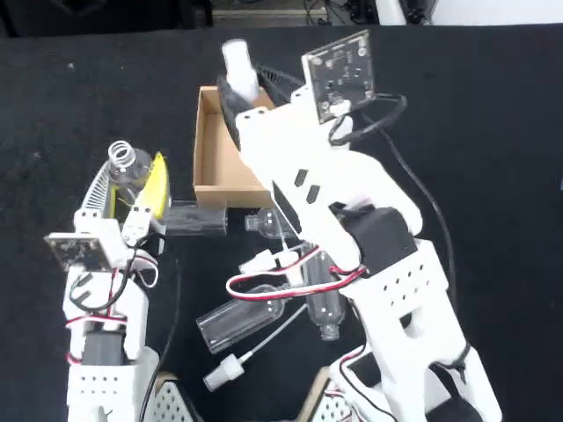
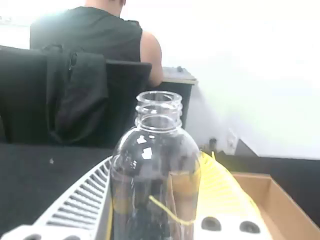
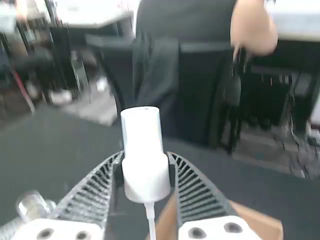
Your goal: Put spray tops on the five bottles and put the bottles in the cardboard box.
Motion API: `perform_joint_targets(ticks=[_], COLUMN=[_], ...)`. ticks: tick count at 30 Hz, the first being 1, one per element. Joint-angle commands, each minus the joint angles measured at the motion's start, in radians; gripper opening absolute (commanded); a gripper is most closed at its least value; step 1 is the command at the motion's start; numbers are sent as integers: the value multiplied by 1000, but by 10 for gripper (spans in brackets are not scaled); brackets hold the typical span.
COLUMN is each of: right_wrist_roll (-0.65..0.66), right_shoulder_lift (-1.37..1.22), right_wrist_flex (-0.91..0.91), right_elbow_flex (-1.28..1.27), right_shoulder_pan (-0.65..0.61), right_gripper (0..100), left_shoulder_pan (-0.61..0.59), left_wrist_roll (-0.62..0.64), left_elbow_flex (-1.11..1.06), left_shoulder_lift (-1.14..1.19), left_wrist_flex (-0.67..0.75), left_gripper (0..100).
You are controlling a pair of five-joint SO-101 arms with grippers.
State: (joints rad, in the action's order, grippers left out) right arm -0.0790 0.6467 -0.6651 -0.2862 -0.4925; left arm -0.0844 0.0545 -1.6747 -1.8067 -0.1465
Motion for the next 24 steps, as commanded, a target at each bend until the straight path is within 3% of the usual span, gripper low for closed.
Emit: perform_joint_targets(ticks=[1,7,19,24], right_wrist_roll=[-17,-17,-17,-17], right_shoulder_lift=[41,47,62,166], right_wrist_flex=[170,325,338,342], right_elbow_flex=[-7,-22,48,-10], right_shoulder_pan=[14,14,-31,-37], right_gripper=[11,11,11,11], left_shoulder_pan=[18,19,38,182], left_wrist_roll=[-5,-6,-6,-6], left_elbow_flex=[-25,-25,-25,-25], left_shoulder_lift=[-15,-12,-15,-15], left_wrist_flex=[17,17,17,14], left_gripper=[30,30,30,30])
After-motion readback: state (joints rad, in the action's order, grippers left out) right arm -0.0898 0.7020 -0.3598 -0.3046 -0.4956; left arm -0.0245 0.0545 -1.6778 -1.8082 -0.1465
